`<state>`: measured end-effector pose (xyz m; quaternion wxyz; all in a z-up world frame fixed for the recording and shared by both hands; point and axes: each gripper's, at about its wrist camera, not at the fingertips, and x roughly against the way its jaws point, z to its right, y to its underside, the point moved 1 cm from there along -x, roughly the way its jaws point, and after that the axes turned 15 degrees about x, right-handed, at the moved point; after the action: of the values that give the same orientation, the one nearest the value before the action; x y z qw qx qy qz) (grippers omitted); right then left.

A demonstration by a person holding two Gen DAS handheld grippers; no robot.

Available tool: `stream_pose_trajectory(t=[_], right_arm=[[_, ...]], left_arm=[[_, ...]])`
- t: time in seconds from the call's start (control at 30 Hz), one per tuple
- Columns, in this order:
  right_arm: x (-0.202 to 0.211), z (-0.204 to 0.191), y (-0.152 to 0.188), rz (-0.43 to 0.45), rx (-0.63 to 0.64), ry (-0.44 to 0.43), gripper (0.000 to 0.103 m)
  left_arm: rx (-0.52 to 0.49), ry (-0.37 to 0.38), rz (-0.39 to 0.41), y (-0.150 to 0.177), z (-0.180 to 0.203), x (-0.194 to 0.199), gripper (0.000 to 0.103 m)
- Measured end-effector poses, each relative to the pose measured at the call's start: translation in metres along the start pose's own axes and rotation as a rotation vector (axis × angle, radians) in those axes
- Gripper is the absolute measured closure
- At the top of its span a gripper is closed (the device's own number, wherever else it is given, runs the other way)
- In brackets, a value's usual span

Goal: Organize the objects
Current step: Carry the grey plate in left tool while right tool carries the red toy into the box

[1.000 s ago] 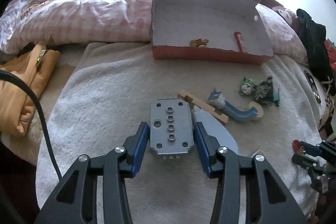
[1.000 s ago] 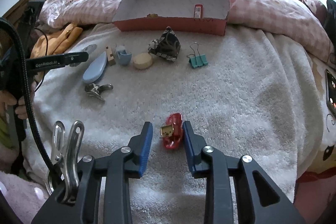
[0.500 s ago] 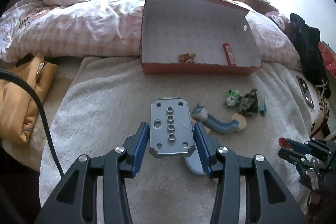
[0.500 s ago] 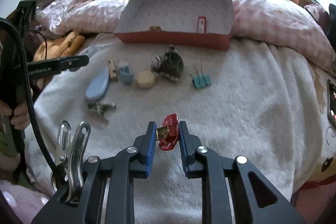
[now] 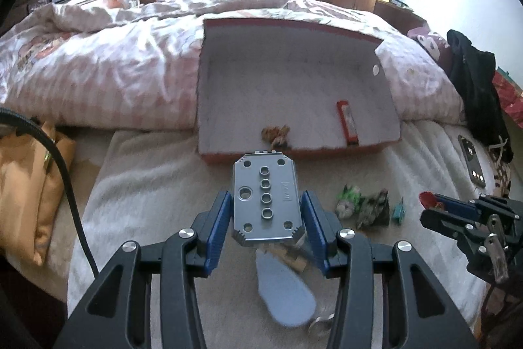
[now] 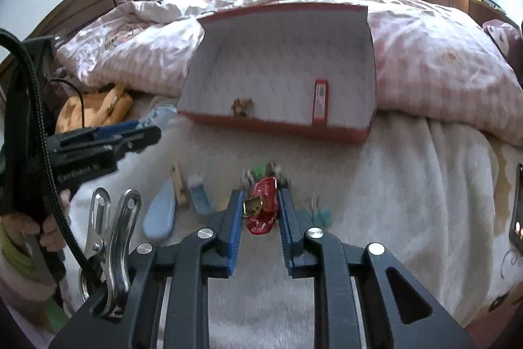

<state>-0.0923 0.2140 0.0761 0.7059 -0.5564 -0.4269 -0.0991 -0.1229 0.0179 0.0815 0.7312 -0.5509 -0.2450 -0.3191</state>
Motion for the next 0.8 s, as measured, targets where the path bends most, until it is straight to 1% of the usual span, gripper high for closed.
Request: stream_pose_trajectory(t=[0.1,0.2,0.4,0.5,0.63,0.8], right_arm=[[-0.003,0.003,-0.015,0.016,0.015,0.005,0.081],[-0.01,0.007,-0.03,0.026,0.03,0.012,0.081],[-0.032,0.025,-0.049,0.043,0.008,0.028,0.081],[-0.042,0.032,-0.057,0.043,-0.007,0.031,0.081],[-0.051,0.035,-0.07,0.053,0.011,0.055,0.081],[-0.061,0.041,-0.081,0.07,0.014,0.064,0.081]], left_arm=[[-0.023,0.002,0.006,-0.012,0.008,-0.008,0.059],[-0.024,0.013,0.008,-0.025,0.015,-0.018,0.059],[-0.025,0.005,0.014,-0.047,0.024,-0.041,0.059],[-0.026,-0.003,0.013,-0.054,0.028,-0.051,0.059],[-0.017,-0.02,0.011,-0.061,0.029,-0.063,0.059],[-0.011,-0.026,-0.001,-0.069,0.031,-0.081,0.059]])
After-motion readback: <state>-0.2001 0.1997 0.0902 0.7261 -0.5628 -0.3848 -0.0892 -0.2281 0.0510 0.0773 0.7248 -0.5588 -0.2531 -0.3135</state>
